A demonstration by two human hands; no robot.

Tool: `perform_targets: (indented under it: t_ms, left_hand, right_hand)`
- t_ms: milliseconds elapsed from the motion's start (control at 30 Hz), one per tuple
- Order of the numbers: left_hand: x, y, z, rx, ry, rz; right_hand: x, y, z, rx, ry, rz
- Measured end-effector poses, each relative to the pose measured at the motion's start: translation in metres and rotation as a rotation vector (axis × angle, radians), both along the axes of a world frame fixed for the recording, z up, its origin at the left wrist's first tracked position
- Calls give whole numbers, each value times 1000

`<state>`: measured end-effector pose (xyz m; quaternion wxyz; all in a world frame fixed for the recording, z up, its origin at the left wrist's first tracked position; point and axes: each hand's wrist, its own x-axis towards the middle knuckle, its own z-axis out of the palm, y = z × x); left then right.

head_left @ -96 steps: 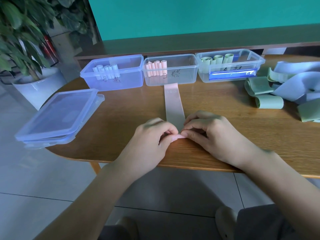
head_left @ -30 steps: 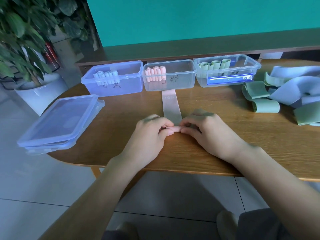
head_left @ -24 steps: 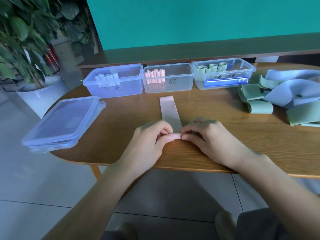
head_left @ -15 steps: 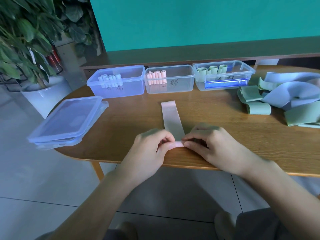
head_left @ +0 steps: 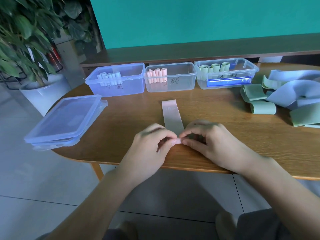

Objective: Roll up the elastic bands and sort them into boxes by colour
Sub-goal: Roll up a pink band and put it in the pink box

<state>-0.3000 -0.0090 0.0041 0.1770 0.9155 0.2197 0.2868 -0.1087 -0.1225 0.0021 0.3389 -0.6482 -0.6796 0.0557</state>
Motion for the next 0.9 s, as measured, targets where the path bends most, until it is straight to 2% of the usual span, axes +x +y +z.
perform_targets:
  t_ms: [267,567,767,900]
  left_hand:
    - [8,8,-1,5,87,26]
    - [11,13,1,-21,32,54]
    - [8,11,4,-94,33,103]
    - [10,12,5,-65,37,93]
  right_hand:
    - [4,6,-1,29,-84,-12]
    - [4,11,-1,42,-8,-40]
    - [5,16,-2,51,-2,-56]
    - [7,18,-2,56,-28,-60]
